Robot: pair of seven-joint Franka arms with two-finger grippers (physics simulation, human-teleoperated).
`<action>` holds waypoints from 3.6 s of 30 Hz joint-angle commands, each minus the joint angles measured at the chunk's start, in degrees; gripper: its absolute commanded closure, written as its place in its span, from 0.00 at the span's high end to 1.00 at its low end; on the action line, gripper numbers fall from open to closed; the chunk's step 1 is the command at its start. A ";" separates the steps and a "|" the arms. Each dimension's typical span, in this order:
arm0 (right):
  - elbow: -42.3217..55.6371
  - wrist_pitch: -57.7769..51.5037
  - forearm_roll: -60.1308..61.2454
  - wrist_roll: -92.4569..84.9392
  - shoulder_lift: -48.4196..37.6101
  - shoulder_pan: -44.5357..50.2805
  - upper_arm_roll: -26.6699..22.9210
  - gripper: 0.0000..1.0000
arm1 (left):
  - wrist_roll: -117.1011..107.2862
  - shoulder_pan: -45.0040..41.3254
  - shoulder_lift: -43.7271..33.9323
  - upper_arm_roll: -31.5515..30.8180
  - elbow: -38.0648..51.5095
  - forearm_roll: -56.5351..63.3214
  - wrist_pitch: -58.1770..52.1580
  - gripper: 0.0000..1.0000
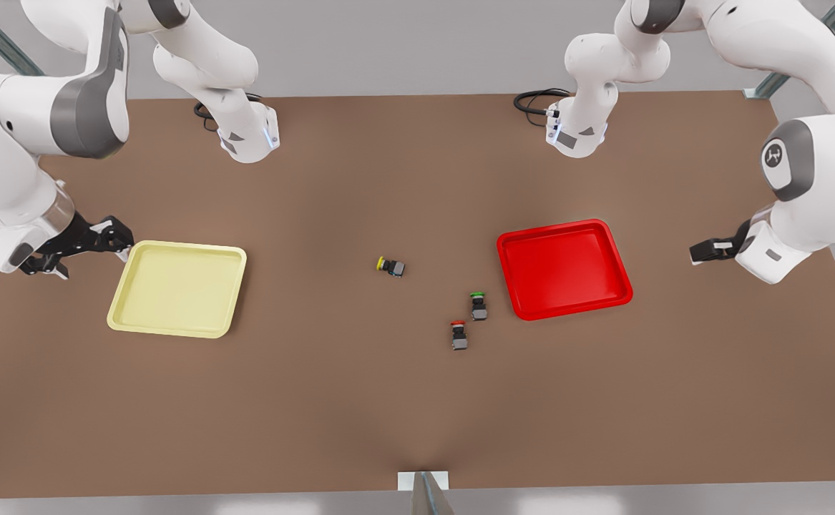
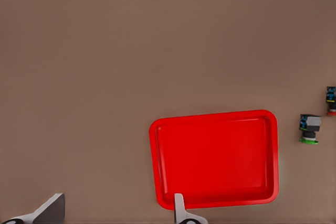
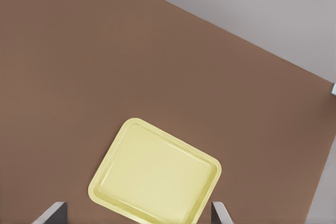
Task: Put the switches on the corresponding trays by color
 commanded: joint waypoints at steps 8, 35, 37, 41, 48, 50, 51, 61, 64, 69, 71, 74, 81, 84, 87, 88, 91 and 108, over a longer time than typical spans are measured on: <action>-1.05 4.39 1.49 0.70 8.73 25.83 0.27 1.00 | -0.65 -0.56 0.56 -10.13 -1.50 1.01 1.39 1.00; -24.61 37.00 8.35 0.53 23.32 37.88 3.34 1.00 | -36.08 -40.73 37.74 15.89 22.94 -23.86 19.15 1.00; -24.17 37.18 7.83 0.62 24.64 38.23 3.25 1.00 | -35.90 -40.73 37.83 15.98 22.85 -23.86 19.41 1.00; -24.43 39.90 7.03 4.48 26.23 40.25 2.38 1.00 | -35.72 -40.90 40.03 14.57 22.32 -23.69 22.66 1.00; -25.49 39.99 1.93 7.91 26.84 40.43 1.94 1.00 | -29.48 -41.34 41.70 13.69 22.06 -23.51 23.37 1.00; -25.22 41.04 1.67 8.00 27.72 40.95 1.76 1.00 | -29.13 -41.69 42.40 13.51 22.06 -23.51 24.69 0.99; -24.96 41.66 1.67 8.00 28.34 41.13 1.76 1.00 | -27.64 -41.95 42.49 13.51 22.06 -23.51 25.47 0.99; -24.52 44.65 1.67 8.00 30.36 41.48 1.23 1.00 | -27.37 -42.57 43.72 9.56 22.06 -23.42 31.19 1.00; -24.52 44.65 1.67 8.17 30.27 41.57 1.23 0.70 | -27.37 -42.66 43.80 9.65 21.97 -23.25 31.54 1.00; -23.99 44.56 1.67 8.17 30.18 41.57 1.23 0.64 | -27.37 -42.92 45.83 9.56 21.97 -23.16 34.26 1.00; -23.99 44.56 1.67 8.17 30.18 41.57 1.23 0.61 | -27.37 -43.80 46.62 9.56 21.97 -23.16 34.44 1.00; -23.99 44.56 1.67 8.09 30.18 41.57 1.23 0.56 | -27.46 -44.42 47.76 9.65 22.15 -23.16 34.53 1.00; -23.64 44.47 1.67 8.09 30.45 41.57 1.23 0.55 | -25.44 -43.98 45.39 10.26 21.71 -22.98 34.00 1.00; -23.64 44.47 1.58 8.09 30.62 41.57 1.23 0.55 | -23.77 -42.57 45.12 10.44 21.62 -23.07 34.00 1.00; -23.55 44.47 1.58 8.09 30.62 41.57 1.23 0.52 | -22.54 -39.67 45.12 10.35 21.62 -23.16 34.53 1.00; -23.64 44.47 1.58 8.09 30.62 41.57 1.23 0.52 | -22.54 -39.32 45.12 10.35 21.62 -23.16 34.53 1.00; -23.55 44.47 1.58 8.09 30.62 41.57 1.23 0.51 | -22.28 -37.91 45.21 10.26 21.62 -23.25 34.44 1.00; -38.49 39.02 1.58 7.12 13.57 37.26 1.85 0.52 | -18.50 -35.80 43.28 10.35 14.94 -23.07 36.90 1.00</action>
